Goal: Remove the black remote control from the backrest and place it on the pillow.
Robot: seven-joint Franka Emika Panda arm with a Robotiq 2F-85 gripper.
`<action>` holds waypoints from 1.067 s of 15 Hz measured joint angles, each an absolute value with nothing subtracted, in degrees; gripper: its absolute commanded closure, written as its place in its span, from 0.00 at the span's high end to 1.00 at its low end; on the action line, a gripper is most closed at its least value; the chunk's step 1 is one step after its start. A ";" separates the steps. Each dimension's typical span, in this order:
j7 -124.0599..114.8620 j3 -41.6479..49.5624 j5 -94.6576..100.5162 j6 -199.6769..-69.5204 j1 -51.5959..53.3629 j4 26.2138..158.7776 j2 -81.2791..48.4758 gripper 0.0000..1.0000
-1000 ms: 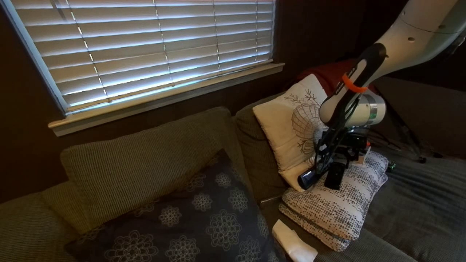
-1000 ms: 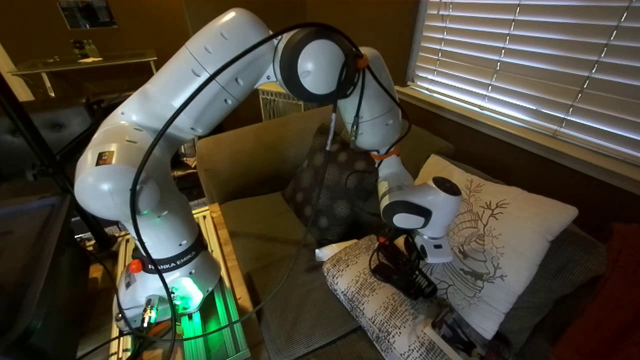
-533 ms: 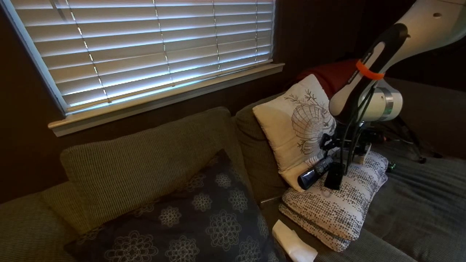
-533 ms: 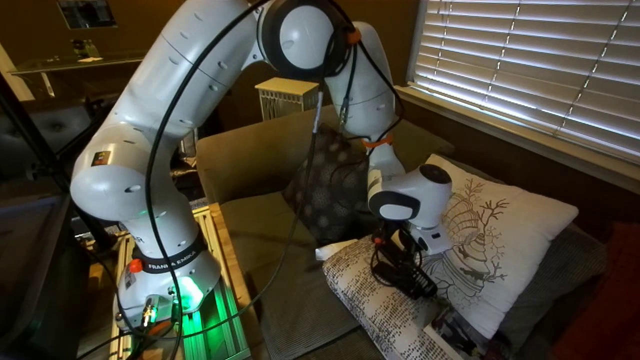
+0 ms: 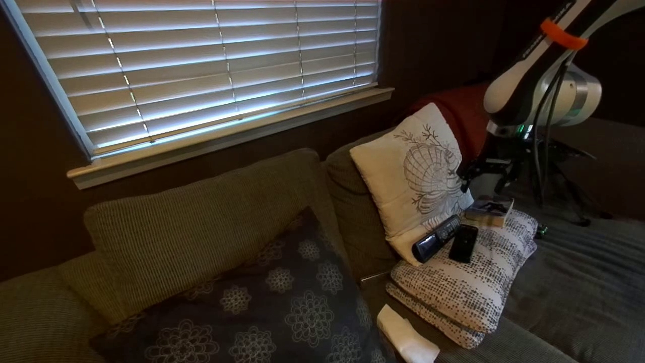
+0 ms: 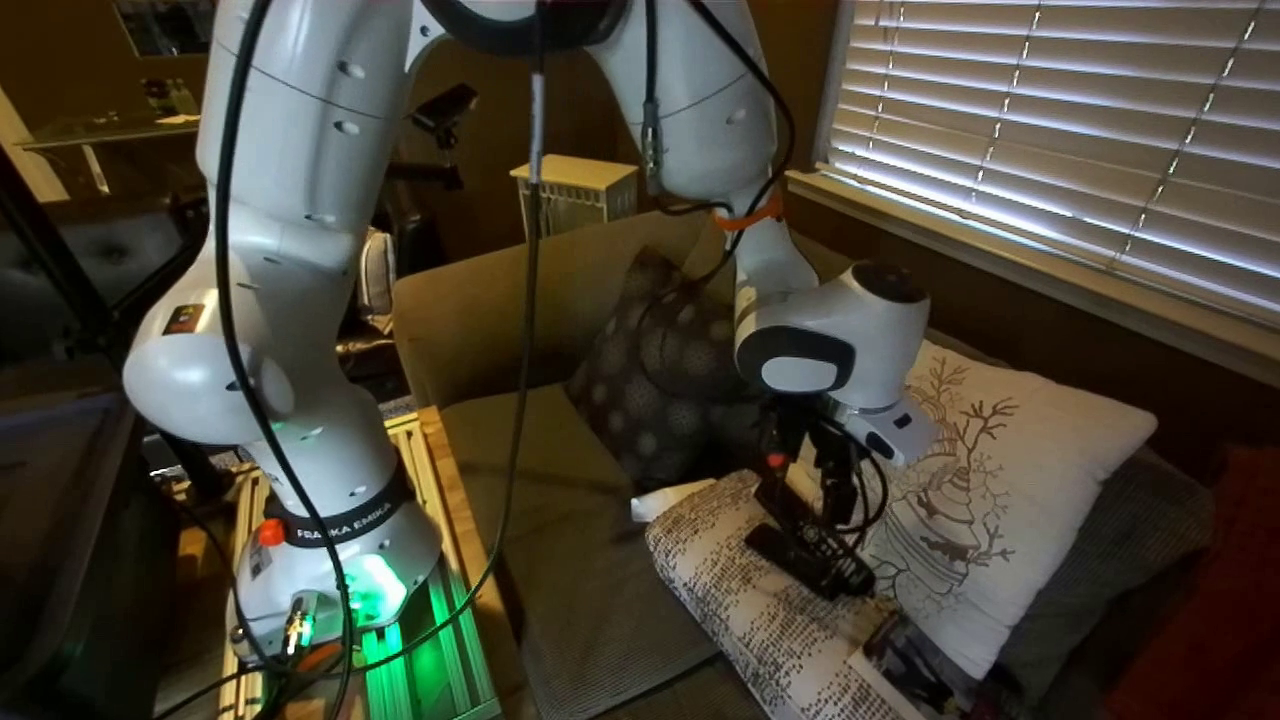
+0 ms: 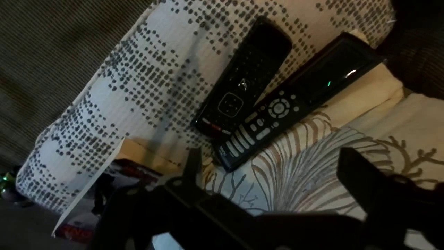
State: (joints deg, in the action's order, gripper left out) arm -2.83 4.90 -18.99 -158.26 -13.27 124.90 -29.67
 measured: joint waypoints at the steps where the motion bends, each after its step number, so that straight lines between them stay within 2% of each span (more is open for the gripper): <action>1: -1.75 5.36 -17.42 -156.57 -13.34 125.26 -28.05 1.00; 8: -0.13 10.84 -0.47 -145.02 -11.08 125.87 -20.19 1.00; 13: -0.75 13.74 13.03 -144.89 -7.95 125.87 -18.24 1.00; 16: -0.82 13.66 13.32 -144.93 -7.99 125.81 -18.38 1.00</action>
